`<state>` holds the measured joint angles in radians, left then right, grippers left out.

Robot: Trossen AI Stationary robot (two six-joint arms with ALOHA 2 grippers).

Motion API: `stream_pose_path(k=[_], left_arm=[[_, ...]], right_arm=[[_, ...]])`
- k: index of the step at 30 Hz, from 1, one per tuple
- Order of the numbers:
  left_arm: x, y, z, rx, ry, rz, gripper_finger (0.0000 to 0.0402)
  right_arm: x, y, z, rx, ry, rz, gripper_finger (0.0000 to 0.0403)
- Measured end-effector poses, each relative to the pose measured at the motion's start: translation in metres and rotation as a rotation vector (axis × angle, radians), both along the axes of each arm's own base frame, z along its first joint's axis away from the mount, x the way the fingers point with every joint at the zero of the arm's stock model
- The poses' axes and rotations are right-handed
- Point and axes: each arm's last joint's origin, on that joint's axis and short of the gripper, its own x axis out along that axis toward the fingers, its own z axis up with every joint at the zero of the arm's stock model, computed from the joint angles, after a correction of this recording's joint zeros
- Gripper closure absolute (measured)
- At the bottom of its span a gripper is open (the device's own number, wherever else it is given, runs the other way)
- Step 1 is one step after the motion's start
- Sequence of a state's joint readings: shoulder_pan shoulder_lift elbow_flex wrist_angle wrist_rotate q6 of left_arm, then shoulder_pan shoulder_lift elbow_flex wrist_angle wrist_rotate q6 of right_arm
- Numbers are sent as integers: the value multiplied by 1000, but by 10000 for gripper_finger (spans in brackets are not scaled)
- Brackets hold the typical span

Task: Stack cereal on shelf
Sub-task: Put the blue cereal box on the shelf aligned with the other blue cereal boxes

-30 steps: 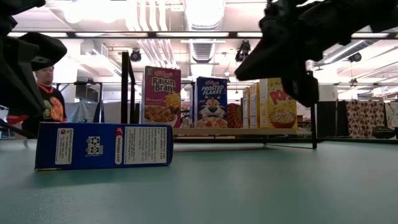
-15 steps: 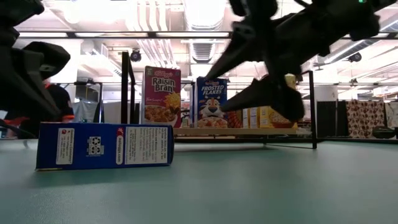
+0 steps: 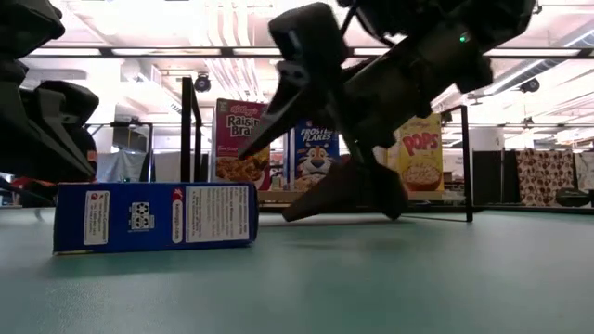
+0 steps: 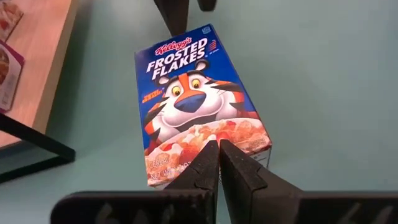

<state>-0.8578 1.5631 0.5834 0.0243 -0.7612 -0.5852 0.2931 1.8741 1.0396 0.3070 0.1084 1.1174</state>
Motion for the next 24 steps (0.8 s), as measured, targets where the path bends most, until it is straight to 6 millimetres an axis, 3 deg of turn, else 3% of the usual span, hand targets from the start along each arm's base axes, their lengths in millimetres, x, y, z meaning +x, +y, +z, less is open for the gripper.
stream_pose_path(k=[18,24], left_arm=[[-14,-7,-4,-11,-4,-30,401],[-15,-8,-4,-15,-1,-35,401]], right_arm=[[38,-2,3,28,-46,49,76],[42,-3,5,34,-56,48,94]])
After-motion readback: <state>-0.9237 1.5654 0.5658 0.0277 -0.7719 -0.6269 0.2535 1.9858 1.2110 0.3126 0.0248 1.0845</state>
